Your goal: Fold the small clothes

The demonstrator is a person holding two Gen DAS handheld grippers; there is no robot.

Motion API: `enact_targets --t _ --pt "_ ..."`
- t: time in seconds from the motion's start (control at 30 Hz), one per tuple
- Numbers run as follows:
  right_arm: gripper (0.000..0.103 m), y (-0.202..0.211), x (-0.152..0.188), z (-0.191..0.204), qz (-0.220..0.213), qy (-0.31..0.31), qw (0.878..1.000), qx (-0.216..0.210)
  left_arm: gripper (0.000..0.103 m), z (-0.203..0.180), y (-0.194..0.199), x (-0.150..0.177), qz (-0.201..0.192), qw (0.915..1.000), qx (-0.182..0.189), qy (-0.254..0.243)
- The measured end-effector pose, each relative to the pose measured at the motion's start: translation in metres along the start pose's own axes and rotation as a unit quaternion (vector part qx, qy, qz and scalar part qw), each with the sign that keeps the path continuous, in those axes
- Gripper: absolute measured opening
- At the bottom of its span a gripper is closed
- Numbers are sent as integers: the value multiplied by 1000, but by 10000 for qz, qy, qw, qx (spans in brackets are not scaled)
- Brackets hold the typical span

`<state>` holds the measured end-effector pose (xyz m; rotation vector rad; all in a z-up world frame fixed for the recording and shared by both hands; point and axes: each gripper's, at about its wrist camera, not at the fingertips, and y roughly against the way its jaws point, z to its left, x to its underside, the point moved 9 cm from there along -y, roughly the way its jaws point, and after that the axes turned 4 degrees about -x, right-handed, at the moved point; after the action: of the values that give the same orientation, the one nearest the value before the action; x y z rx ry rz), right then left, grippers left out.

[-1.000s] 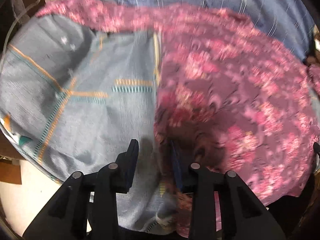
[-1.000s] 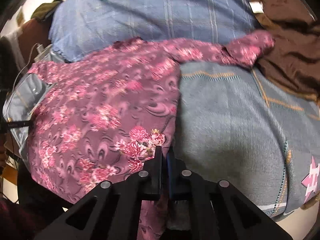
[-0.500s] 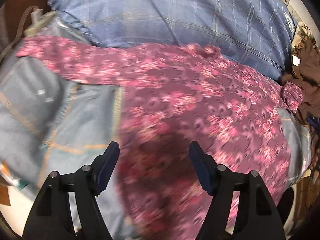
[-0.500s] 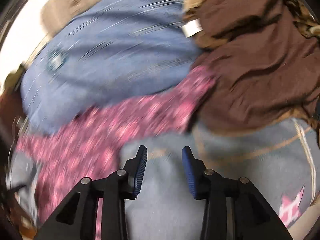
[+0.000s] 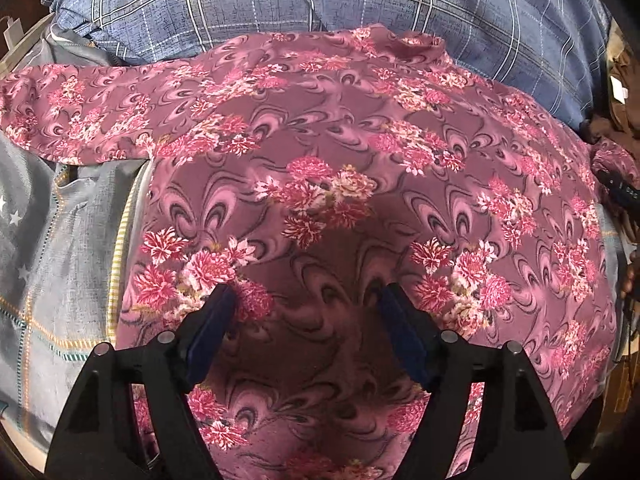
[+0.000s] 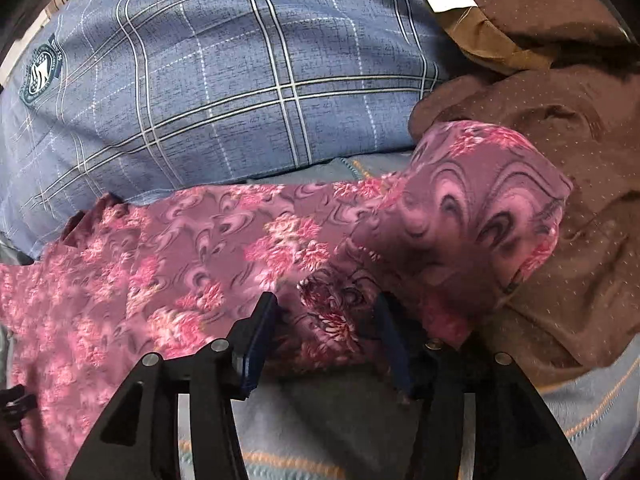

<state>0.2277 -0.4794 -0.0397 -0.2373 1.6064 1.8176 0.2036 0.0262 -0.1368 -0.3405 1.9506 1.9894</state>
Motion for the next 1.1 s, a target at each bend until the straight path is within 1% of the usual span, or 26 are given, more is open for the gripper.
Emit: enact_targets --t 0.03,0.1,0.2,0.3,0.37,0.4,0.43,0.47,0.53,0.63,0.7,0.8,0.87,0.93,0.97,1.1 --pt "31 0 0 -4 -5 -53 10000 52 78 0 0 0 -11 10000 18 -4" --pt "6 7 -2 -9 -55 -255 9996 -137 80 1 -1 -2 -36 10000 20 -38" --pt "6 29 -7 -4 -221 -389 9982 -396 81 0 1 -2 -85 9999 38 -76" --pt "6 54 -11 23 -373 -355 9956 -786 81 -1 -1 -3 -108 9999 80 -79" --pt "6 69 -14 57 -397 -311 9913 -1214 81 0 0 -1 -88 9998 157 -44" --pt "6 71 -15 71 -381 -278 9897 -1353 81 1 2 0 -69 9997 228 -14" --pt "6 74 -14 92 -346 -217 9868 -1565 81 2 3 1 -53 9996 288 14" --pt "6 75 -14 108 -317 -189 9845 -1714 81 4 6 4 -6 9991 425 71" --pt "6 71 -12 147 -201 -186 9776 -2087 81 11 10 6 46 9981 594 176" --pt "6 60 -6 212 13 -212 9637 -2663 81 27 18 8 -14 9975 629 322" --pt "6 53 -2 251 150 -186 9561 -2922 81 40 23 10 -58 9970 646 416" --pt "6 40 5 311 350 -139 9431 -3305 81 56 27 12 -62 9953 767 593" --pt "6 33 11 348 498 -62 9362 -3478 81 66 31 14 -88 9941 829 691" --pt "6 31 18 375 604 54 9317 -3582 81 74 36 16 -144 9936 833 744" --pt "6 27 22 396 686 132 9267 -3692 81 77 37 17 -165 9936 825 756" --pt "6 19 34 451 886 391 9156 -3904 81 94 42 22 -192 9928 811 863"
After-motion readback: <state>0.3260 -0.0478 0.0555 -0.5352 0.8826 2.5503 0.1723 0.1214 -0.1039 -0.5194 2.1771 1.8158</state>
